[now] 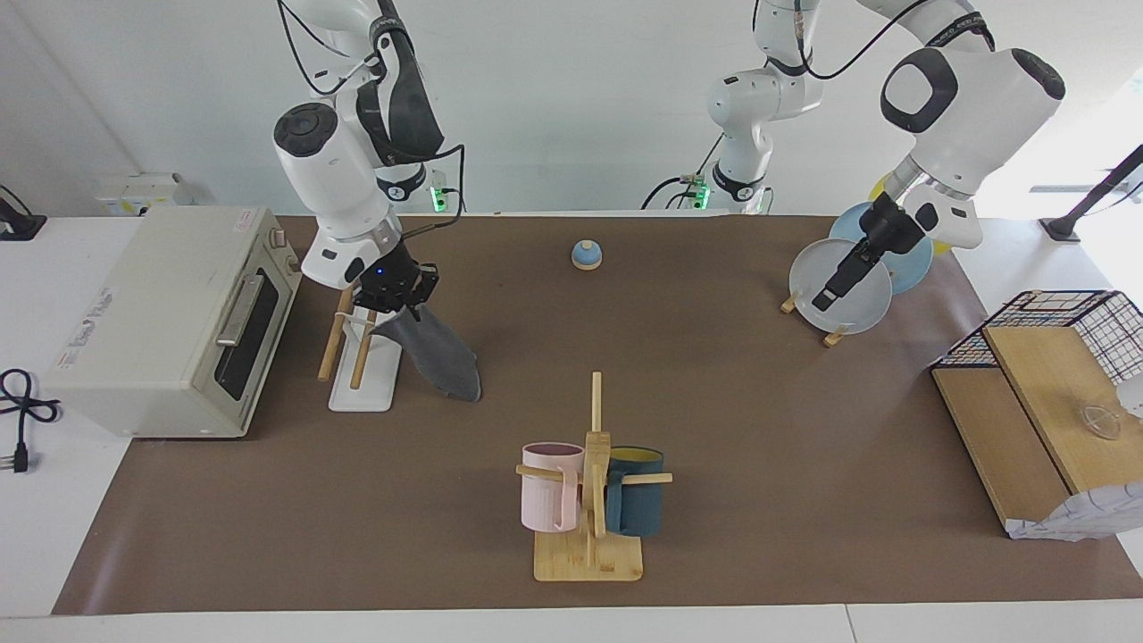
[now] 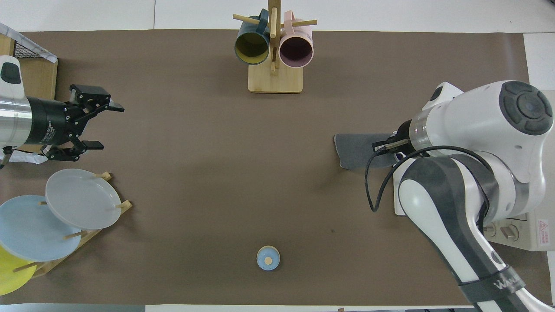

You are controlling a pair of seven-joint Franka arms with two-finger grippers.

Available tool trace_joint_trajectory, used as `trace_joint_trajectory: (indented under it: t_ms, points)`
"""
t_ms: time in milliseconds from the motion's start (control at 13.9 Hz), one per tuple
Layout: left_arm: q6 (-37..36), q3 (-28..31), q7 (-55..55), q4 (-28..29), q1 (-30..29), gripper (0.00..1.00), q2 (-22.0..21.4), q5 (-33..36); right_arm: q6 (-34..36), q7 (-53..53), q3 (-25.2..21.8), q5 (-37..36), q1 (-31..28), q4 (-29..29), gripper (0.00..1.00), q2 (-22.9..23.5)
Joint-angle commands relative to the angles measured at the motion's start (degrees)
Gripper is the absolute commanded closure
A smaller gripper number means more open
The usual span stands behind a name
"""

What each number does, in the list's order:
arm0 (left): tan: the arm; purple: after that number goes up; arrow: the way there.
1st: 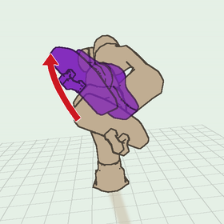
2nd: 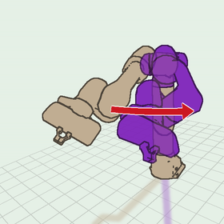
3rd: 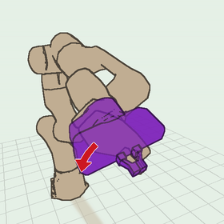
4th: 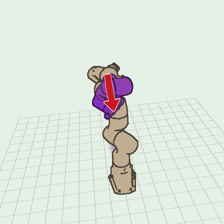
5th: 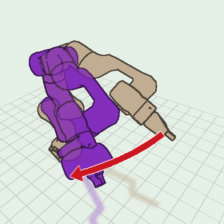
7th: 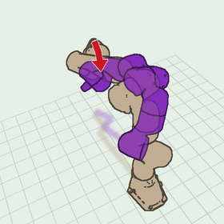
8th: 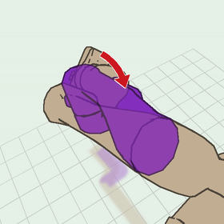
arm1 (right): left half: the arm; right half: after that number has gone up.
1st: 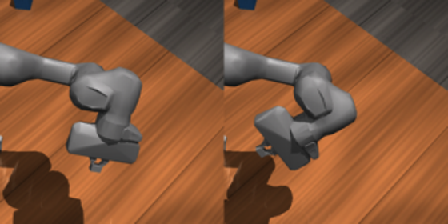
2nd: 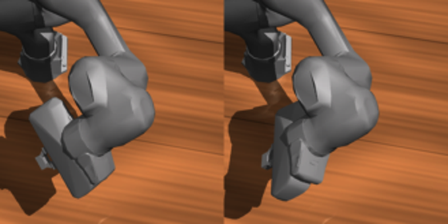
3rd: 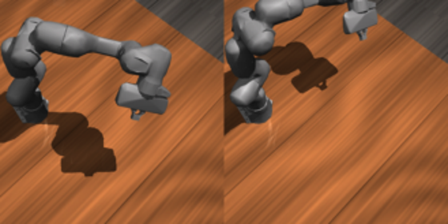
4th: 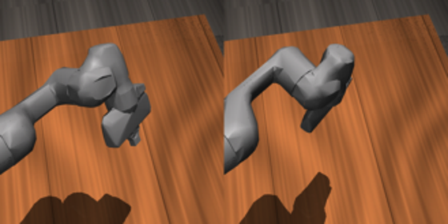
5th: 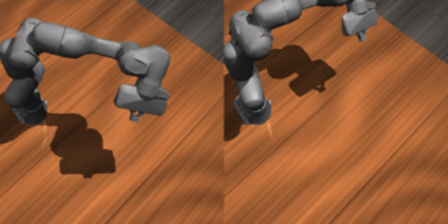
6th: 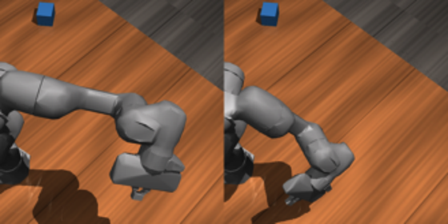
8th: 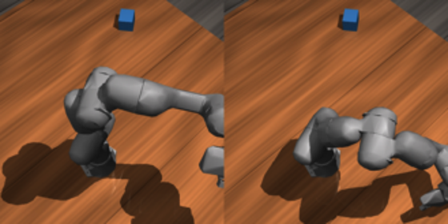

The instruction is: Fold towel and hang on rack

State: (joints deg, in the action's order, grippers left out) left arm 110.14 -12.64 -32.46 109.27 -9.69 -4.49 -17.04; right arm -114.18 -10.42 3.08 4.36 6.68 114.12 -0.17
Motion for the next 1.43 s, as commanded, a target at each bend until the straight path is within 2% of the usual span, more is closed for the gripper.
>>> trace_joint_trajectory:
  t_ms: [0, 287, 430, 573, 789, 1147, 1362]
  points:
    - [-4.13, -0.20, 8.79, -1.94, -0.50, 0.00, -0.78, 6.47, 2.29, -4.77, 0.61, -5.92, -1.84, 1.45, 1.00, -1.85]
    - [-13.79, 0.85, 21.10, -11.24, 0.46, 0.00, 3.16, 13.34, 4.58, -11.62, 0.52, -9.02, -5.26, 0.93, 1.00, -1.94]
    - [-19.06, 2.00, 23.84, -16.00, 2.13, 0.00, 4.58, 15.63, 6.24, -14.45, 0.44, -10.86, -6.32, 0.84, 1.00, -2.82]
    - [-22.49, 4.18, 25.08, -18.03, 5.10, 0.00, 4.50, 16.69, 7.39, -14.63, 0.26, -11.48, -7.20, 0.75, 1.00, -3.78]
    - [-26.89, 13.05, 25.95, -19.00, 15.90, 0.00, 4.32, 16.96, 8.27, -14.89, 0.35, -11.83, -10.71, 0.84, 1.00, -3.97]
    - [-25.60, 13.60, 28.33, -16.81, 16.72, 0.00, 4.49, 16.78, 8.98, -14.02, 0.44, -11.83, -11.60, 1.27, 1.00, -4.14]
    - [-24.79, 13.52, 28.51, -19.17, 16.29, 0.00, 6.24, 16.95, 8.98, -12.52, 0.44, -11.83, -11.33, 1.45, 1.00, -4.41]
